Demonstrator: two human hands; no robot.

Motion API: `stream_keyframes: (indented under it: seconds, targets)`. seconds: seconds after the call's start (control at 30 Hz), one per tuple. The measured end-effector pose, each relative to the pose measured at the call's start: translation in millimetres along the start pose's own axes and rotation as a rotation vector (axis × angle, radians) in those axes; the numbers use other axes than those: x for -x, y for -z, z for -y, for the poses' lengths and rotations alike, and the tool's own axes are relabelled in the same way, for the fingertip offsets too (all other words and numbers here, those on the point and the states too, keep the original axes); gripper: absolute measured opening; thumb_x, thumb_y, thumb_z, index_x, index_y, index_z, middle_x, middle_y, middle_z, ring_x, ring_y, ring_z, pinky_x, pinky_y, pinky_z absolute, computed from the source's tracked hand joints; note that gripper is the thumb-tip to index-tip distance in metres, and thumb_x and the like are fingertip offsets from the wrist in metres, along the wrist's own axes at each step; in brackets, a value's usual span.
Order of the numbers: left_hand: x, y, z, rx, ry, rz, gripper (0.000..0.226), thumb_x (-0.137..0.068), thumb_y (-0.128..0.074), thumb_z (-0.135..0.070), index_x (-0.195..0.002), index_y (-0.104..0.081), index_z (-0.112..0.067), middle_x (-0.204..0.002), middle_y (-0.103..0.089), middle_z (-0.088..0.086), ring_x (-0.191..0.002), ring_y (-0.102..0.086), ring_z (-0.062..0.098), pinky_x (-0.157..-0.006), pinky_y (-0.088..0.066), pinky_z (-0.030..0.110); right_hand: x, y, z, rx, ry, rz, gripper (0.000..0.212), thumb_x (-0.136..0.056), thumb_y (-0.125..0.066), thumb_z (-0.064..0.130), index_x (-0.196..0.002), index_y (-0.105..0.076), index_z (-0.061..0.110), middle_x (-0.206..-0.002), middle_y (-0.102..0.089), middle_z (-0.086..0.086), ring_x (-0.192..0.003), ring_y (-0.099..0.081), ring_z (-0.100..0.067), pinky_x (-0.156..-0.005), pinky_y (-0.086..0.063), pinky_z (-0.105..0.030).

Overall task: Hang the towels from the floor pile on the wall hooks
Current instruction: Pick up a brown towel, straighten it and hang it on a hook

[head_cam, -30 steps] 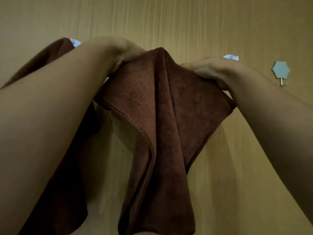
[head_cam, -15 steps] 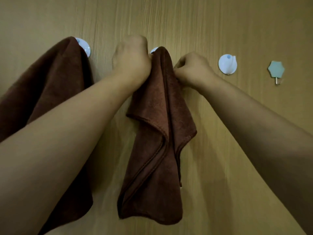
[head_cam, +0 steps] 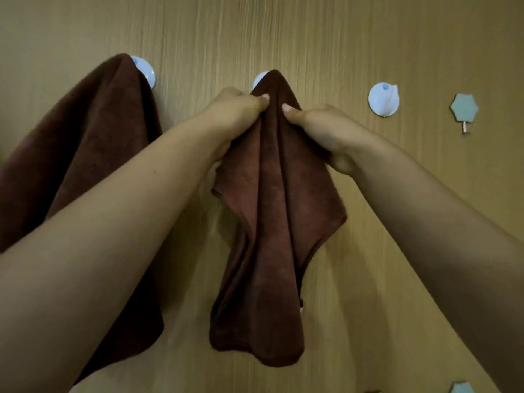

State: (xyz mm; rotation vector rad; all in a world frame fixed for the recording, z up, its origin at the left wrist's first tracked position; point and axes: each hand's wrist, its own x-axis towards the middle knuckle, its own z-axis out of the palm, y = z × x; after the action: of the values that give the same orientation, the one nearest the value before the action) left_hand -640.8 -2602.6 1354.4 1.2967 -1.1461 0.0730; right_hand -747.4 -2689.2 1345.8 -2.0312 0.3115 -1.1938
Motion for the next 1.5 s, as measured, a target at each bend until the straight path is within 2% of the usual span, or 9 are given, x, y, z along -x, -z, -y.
stream_keyframes:
  seconds: [0.17, 0.27, 0.47, 0.67, 0.83, 1.07, 1.27, 1.37, 1.5]
  targets:
    - [2.2, -4.9, 12.2, -0.036, -0.019, -0.097, 0.034, -0.094, -0.050, -0.042, -0.104, -0.063, -0.012, -0.074, -0.061, -0.004, -0.061, -0.058, 0.006, -0.045, -0.046, 0.009, 0.2, -2.2, -19.4, -0.086, 0.036, -0.051, 0.037, -0.095, -0.051, 0.038, -0.104, -0.066, 0.005, -0.091, -0.071, -0.009, -0.076, -0.069, -0.019, -0.071, -0.056, -0.028]
    - [5.1, -13.6, 22.6, -0.078, -0.125, -0.184, 0.036, -0.093, -0.051, -0.045, -0.098, -0.063, -0.011, -0.079, -0.063, -0.002, -0.075, -0.064, 0.013, -0.065, -0.051, 0.019, 1.9, -15.4, -31.7, -0.005, 0.189, -0.130, 0.036, -0.097, -0.044, 0.039, -0.102, -0.064, 0.010, -0.092, -0.070, -0.005, -0.082, -0.068, -0.016, -0.075, -0.053, -0.027]
    - [26.7, -24.3, 39.0, -0.149, -0.207, -0.292, 0.030, -0.091, -0.056, -0.037, -0.106, -0.060, -0.011, -0.093, -0.061, -0.002, -0.086, -0.058, 0.012, -0.071, -0.046, 0.020, 14.0, -26.6, -51.5, 0.141, 0.330, -0.260, 0.025, -0.098, -0.043, 0.035, -0.110, -0.055, 0.016, -0.084, -0.057, 0.014, -0.078, -0.056, -0.001, -0.061, -0.041, -0.005]
    - [53.5, -23.8, 53.7, -0.063, -0.196, -0.306, 0.033, -0.088, -0.063, -0.028, -0.116, -0.058, -0.011, -0.109, -0.063, 0.000, -0.096, -0.058, 0.009, -0.079, -0.044, 0.014, 37.4, -27.5, -75.3, 0.044, 0.248, -0.205, 0.023, -0.098, -0.044, 0.031, -0.114, -0.054, 0.016, -0.108, -0.064, -0.001, -0.100, -0.062, -0.015, -0.092, -0.050, -0.035]
    - [76.3, -23.2, 76.7, 0.077, -0.071, -0.239, 0.041, -0.087, -0.065, -0.027, -0.123, -0.054, -0.010, -0.119, -0.061, 0.003, -0.106, -0.059, 0.016, -0.096, -0.047, 0.028, 57.2, -30.4, -83.9, 0.045, 0.210, -0.234, 0.023, -0.099, -0.044, 0.029, -0.114, -0.054, 0.015, -0.108, -0.063, -0.002, -0.099, -0.061, -0.014, -0.088, -0.050, -0.028]
    - [108.8, -21.6, 84.3, 0.141, -0.012, -0.154, 0.039, -0.094, -0.056, -0.024, -0.130, -0.047, -0.014, -0.109, -0.052, -0.008, -0.101, -0.053, 0.008, -0.083, -0.041, 0.018, 84.1, -30.9, -83.6, -0.019, 0.086, -0.196, 0.011, -0.098, -0.046, 0.028, -0.105, -0.050, 0.020, -0.104, -0.063, -0.004, -0.093, -0.064, -0.022, -0.074, -0.057, -0.039]
    - [137.1, -18.3, 88.3, -0.079, 0.015, -0.101, 0.040, -0.098, -0.046, -0.025, -0.136, -0.042, -0.011, -0.132, -0.051, 0.003, -0.119, -0.050, 0.018, -0.091, -0.038, 0.022, 107.3, -25.9, -90.9, 0.120, 0.017, -0.273, 0.010, -0.094, -0.055, 0.024, -0.098, -0.055, 0.015, -0.092, -0.062, -0.006, -0.088, -0.065, -0.028, -0.080, -0.054, -0.045]
    - [149.3, -12.7, 85.4, -0.301, 0.008, -0.109, 0.034, -0.099, -0.045, -0.024, -0.129, -0.050, -0.009, -0.123, -0.057, 0.006, -0.113, -0.054, 0.020, -0.084, -0.039, 0.020, 118.8, -22.9, -88.7, 0.233, 0.071, -0.401, 0.013, -0.092, -0.058, 0.018, -0.099, -0.052, 0.010, -0.078, -0.054, 0.004, -0.082, -0.058, -0.019, -0.073, -0.046, -0.028]
    - [171.6, -3.5, 78.9, -0.556, -0.015, -0.127, 0.026, -0.098, -0.046, -0.027, -0.106, -0.058, -0.005, -0.097, -0.060, 0.010, -0.090, -0.059, 0.025, -0.074, -0.046, 0.032, 141.2, -26.5, -78.7, 0.355, 0.257, -0.563, 0.016, -0.088, -0.058, 0.009, -0.100, -0.048, 0.012, -0.095, -0.056, -0.007, -0.085, -0.053, -0.016, -0.078, -0.044, -0.027]
